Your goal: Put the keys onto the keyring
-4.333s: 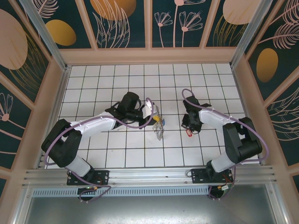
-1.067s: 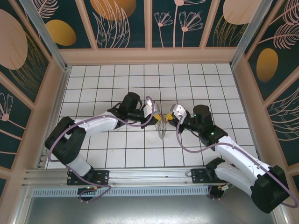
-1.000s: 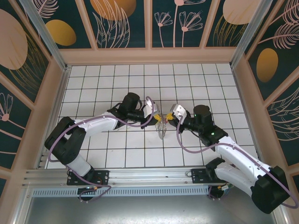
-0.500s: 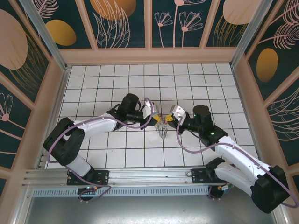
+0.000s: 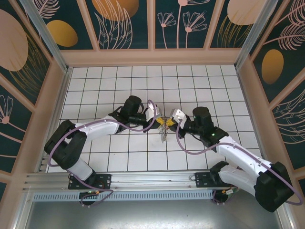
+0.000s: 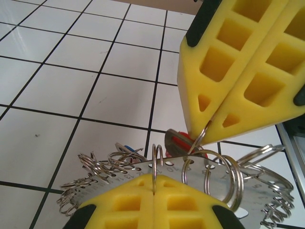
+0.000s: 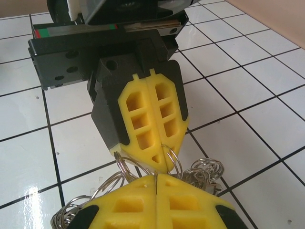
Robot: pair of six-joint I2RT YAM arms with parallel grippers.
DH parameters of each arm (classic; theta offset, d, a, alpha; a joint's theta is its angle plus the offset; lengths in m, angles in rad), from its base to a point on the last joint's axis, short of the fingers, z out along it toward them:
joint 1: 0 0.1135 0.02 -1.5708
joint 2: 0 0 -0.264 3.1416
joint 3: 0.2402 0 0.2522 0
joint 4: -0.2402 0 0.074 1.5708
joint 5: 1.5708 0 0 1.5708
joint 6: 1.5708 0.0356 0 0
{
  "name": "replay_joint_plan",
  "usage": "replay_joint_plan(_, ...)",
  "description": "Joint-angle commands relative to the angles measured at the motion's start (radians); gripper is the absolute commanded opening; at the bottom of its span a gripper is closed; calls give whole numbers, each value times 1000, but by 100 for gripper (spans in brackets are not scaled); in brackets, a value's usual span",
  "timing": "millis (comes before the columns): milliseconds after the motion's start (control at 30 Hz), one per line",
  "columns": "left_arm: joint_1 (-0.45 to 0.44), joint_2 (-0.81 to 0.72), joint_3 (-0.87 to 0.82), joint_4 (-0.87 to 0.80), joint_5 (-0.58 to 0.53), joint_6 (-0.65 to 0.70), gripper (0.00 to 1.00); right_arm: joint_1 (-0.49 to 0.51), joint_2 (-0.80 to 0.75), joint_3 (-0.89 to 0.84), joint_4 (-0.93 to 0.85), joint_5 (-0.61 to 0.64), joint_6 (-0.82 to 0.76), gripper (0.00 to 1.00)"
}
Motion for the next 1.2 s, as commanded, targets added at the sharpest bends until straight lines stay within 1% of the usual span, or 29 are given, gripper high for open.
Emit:
replay_joint_plan(0,1,-8,17,6,30,-2,0,12,8,35,50,-32,-14,0)
replay_joint_plan(167,0,-11,17,0,26,3,0,13,-1,36,43,25,-25,0)
replay_joint_plan(333,1,-10,17,-1,24,6,0,11,-22,39,-1,73,-56,0)
replay_joint_plan(533,0,-9,20,-4,22,11,0,11,-26,64,-54,97,-88,0)
replay_joint_plan(833,1,-11,24,-7,21,6,0,13,29,98,-31,-18,-60,0)
replay_joint_plan(1167,1,-11,23,-1,19,-6,0,14,40,99,-57,-25,-65,0)
